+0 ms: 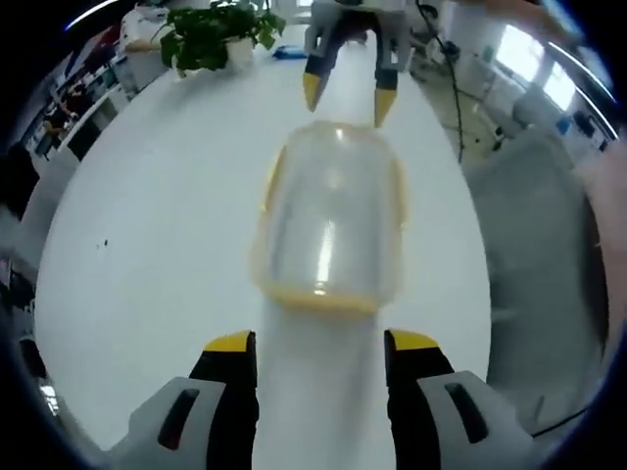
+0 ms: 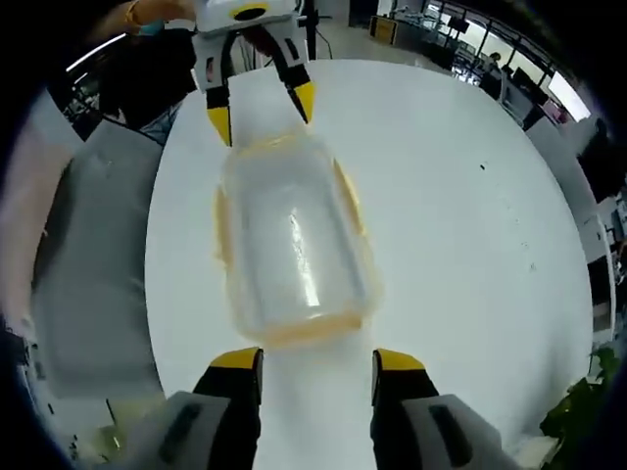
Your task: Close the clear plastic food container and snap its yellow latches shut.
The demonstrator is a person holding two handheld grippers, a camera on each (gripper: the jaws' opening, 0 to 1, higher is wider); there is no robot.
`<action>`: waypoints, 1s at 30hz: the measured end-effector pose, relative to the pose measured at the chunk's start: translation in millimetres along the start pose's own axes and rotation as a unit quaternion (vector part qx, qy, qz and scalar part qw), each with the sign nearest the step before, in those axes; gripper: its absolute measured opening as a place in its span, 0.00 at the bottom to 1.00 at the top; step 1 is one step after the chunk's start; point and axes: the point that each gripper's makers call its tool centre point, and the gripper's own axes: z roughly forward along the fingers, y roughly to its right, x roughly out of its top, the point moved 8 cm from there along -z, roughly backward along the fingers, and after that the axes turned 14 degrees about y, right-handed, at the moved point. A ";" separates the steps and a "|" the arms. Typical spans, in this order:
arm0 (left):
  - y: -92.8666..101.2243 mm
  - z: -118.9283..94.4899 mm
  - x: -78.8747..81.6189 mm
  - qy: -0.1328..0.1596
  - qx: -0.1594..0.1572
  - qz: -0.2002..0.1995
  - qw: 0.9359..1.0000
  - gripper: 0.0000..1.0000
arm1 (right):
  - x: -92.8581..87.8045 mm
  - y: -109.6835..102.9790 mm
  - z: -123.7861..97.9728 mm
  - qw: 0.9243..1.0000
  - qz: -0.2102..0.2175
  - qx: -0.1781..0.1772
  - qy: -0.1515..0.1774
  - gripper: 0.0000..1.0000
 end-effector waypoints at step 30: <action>9.6 13.1 15.8 0.097 0.066 -0.159 0.980 0.49 | 2.2 -7.6 11.9 0.956 0.252 -0.088 0.119 0.44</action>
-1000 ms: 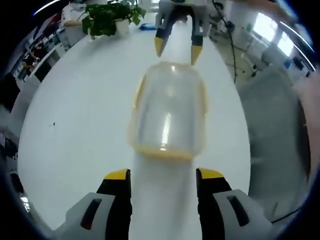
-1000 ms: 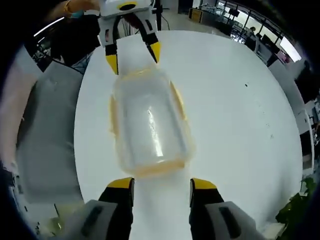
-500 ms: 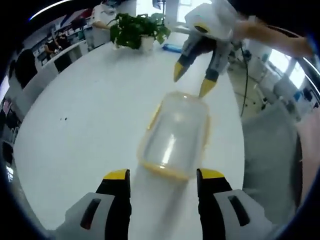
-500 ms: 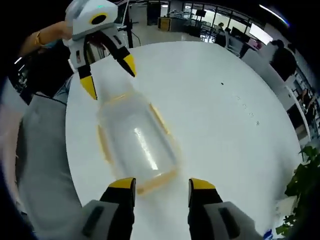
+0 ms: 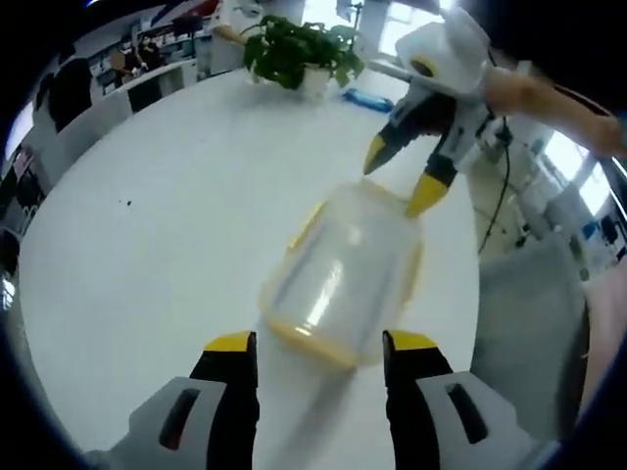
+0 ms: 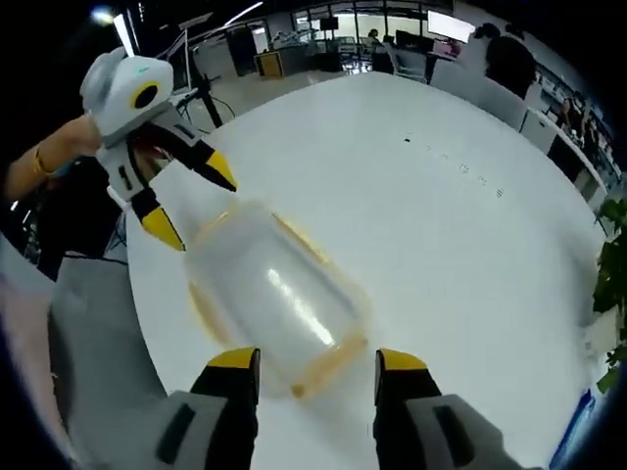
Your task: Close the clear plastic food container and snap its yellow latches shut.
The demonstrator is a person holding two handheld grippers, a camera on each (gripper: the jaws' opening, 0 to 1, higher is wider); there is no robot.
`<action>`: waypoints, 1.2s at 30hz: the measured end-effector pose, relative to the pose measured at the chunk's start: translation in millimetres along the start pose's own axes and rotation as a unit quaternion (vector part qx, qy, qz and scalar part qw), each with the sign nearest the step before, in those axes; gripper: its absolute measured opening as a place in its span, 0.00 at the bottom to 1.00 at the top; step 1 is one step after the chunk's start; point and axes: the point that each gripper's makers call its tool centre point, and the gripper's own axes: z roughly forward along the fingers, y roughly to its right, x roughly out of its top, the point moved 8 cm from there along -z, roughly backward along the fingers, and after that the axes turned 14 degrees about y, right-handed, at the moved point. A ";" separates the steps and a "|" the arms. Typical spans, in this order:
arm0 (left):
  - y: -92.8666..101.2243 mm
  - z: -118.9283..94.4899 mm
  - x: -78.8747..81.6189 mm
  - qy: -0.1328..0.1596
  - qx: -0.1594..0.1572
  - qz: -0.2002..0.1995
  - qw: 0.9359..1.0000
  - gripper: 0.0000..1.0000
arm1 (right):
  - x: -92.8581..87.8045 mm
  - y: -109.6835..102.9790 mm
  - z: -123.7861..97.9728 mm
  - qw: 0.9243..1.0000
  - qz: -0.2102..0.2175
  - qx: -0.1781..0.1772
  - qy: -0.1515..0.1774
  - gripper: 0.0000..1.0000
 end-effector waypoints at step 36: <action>-1.8 13.0 -27.8 0.048 -0.006 -0.168 0.985 0.42 | -8.2 -3.5 11.2 0.996 0.089 0.028 -0.005 0.43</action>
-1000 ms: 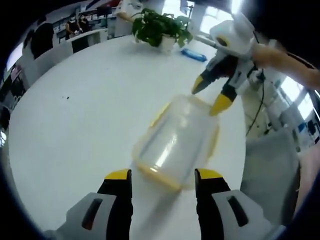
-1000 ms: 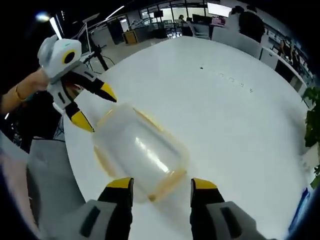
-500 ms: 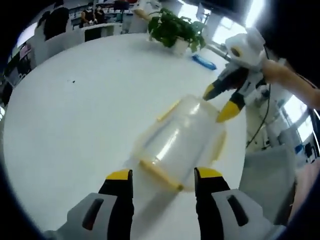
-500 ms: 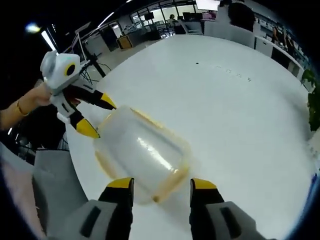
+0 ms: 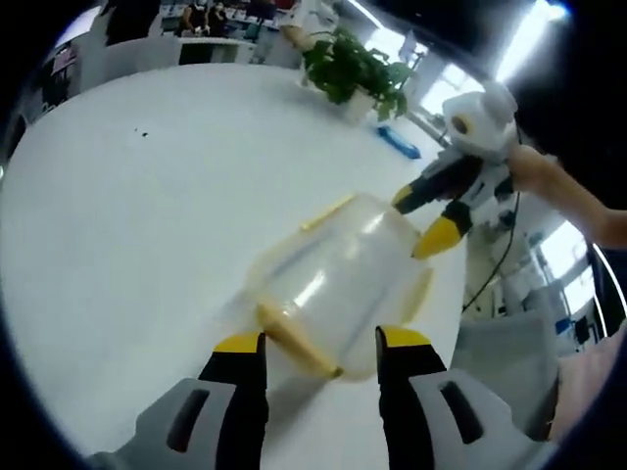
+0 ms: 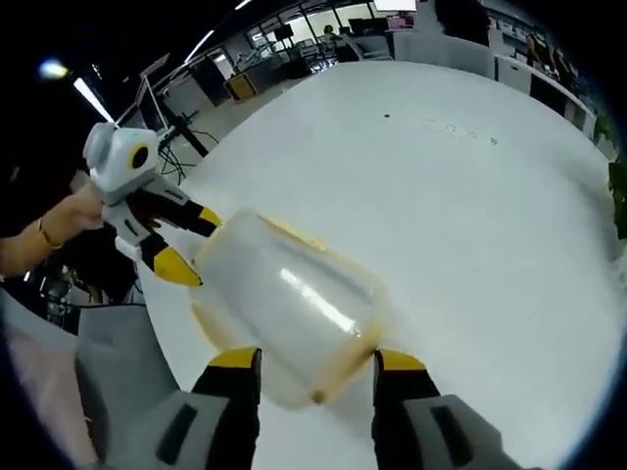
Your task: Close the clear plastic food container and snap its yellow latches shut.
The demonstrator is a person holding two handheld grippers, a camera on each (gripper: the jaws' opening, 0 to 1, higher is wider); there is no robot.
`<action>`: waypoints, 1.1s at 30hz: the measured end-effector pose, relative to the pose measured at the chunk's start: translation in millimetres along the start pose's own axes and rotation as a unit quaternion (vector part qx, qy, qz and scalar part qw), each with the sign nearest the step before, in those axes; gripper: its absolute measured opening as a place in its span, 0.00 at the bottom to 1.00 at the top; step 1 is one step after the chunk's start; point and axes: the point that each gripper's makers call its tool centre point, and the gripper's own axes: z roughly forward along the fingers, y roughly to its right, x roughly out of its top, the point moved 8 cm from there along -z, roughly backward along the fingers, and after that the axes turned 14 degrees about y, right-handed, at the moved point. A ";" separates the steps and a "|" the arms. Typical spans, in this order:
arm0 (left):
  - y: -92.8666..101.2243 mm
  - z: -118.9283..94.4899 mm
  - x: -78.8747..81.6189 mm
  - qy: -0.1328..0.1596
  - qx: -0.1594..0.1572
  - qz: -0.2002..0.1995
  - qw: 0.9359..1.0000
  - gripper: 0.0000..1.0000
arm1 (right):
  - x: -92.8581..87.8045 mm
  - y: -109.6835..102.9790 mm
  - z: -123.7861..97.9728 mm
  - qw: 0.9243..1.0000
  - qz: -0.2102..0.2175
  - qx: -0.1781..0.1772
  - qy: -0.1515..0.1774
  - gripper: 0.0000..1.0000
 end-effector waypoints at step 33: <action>-3.4 17.2 2.5 -0.088 -0.015 -0.025 0.996 0.36 | 0.8 -1.2 9.8 0.997 0.072 0.016 -0.027 0.45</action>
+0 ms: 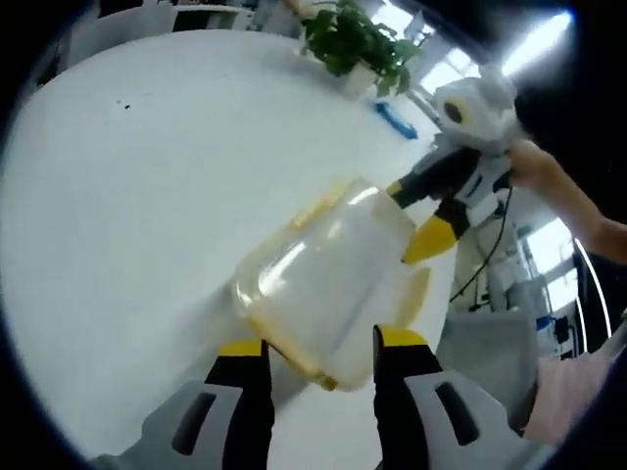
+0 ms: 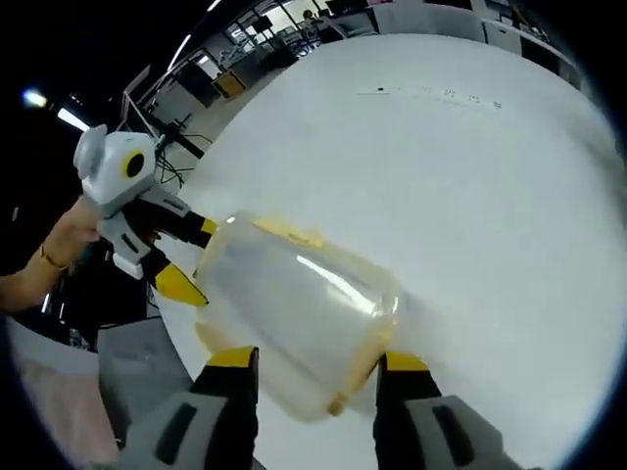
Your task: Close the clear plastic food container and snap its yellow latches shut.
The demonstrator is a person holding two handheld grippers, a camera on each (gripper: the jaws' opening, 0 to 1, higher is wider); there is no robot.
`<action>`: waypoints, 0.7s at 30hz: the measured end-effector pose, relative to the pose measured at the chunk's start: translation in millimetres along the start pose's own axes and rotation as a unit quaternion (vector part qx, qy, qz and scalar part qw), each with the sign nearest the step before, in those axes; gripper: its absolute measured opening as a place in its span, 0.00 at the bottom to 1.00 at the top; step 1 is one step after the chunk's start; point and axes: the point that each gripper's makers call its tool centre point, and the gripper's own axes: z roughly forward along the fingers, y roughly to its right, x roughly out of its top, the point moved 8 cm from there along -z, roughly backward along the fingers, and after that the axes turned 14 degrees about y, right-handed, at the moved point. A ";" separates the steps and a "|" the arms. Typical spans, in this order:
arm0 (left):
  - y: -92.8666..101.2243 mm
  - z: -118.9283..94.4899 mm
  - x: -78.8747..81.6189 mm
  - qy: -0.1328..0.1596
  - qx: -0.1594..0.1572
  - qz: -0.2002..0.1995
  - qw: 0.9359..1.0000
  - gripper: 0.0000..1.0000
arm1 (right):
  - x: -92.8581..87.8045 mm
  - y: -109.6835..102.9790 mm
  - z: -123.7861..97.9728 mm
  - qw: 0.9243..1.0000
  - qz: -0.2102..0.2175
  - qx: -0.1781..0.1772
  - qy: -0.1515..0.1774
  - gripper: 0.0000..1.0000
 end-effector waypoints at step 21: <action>3.7 -4.4 5.5 0.046 0.002 0.048 0.998 0.48 | -2.8 -5.0 4.0 1.000 -0.011 -0.008 0.008 0.48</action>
